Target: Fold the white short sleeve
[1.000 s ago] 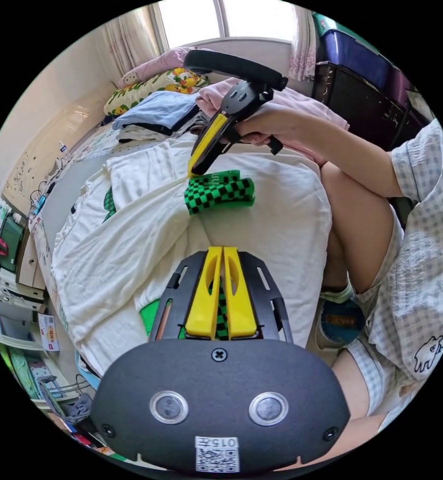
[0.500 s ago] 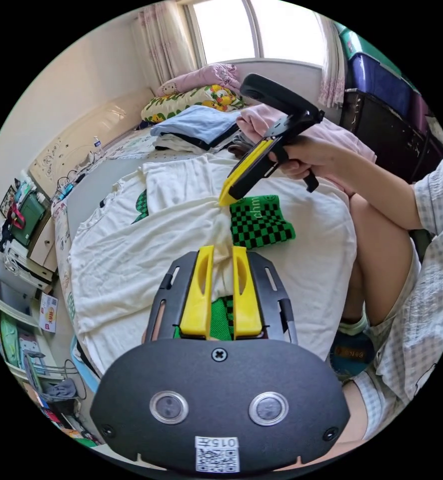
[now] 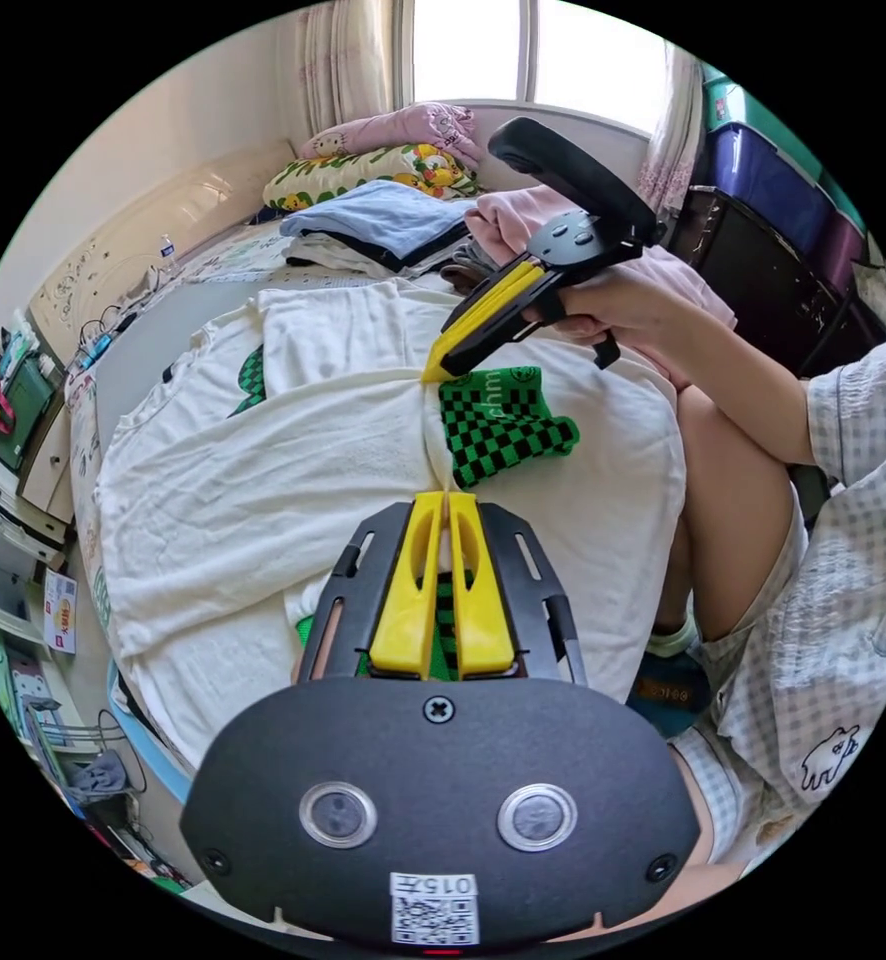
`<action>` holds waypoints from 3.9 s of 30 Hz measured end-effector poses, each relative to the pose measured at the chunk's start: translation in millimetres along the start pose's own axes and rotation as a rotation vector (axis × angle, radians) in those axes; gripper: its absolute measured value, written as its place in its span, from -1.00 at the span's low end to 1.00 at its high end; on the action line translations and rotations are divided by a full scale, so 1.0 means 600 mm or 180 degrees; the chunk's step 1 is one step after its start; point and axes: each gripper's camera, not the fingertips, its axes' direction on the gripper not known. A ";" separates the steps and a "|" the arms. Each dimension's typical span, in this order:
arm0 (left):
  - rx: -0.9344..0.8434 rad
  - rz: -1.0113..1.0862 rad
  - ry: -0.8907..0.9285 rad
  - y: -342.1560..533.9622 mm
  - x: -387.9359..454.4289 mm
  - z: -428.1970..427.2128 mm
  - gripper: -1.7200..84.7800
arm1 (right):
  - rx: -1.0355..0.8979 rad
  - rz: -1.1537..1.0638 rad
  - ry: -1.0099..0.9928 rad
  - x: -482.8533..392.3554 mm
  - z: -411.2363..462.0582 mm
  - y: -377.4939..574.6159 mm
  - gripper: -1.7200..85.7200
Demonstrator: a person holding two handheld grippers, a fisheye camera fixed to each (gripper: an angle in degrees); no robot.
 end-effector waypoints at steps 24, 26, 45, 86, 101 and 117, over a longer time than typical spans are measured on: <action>0.0043 -0.0437 -0.0060 -0.023 -0.018 -0.047 -0.97 | -0.0172 0.0331 0.0854 -0.147 -0.040 -0.178 -0.97; 0.0041 -0.0401 -0.0141 -0.026 -0.010 -0.054 -0.97 | -0.0141 0.0418 0.0849 -0.151 -0.050 -0.189 -0.97; 0.0099 -0.0500 -0.0065 -0.025 -0.014 -0.128 -0.97 | -0.0327 0.0384 0.1441 -0.216 -0.113 -0.267 -0.97; 0.2524 -0.1686 -0.0106 0.347 0.025 -0.559 -0.14 | 0.3614 0.1436 -0.0147 -0.099 -0.704 0.668 -0.22; 0.2532 -0.1865 -0.0139 0.229 -0.095 -0.585 -0.67 | 0.2399 0.0826 -0.0279 -0.016 -0.609 0.356 -0.80; 0.1233 -0.2495 -0.0832 -0.094 -0.544 -0.370 -0.65 | 0.1309 0.1010 0.0476 0.279 -0.196 -0.274 -0.67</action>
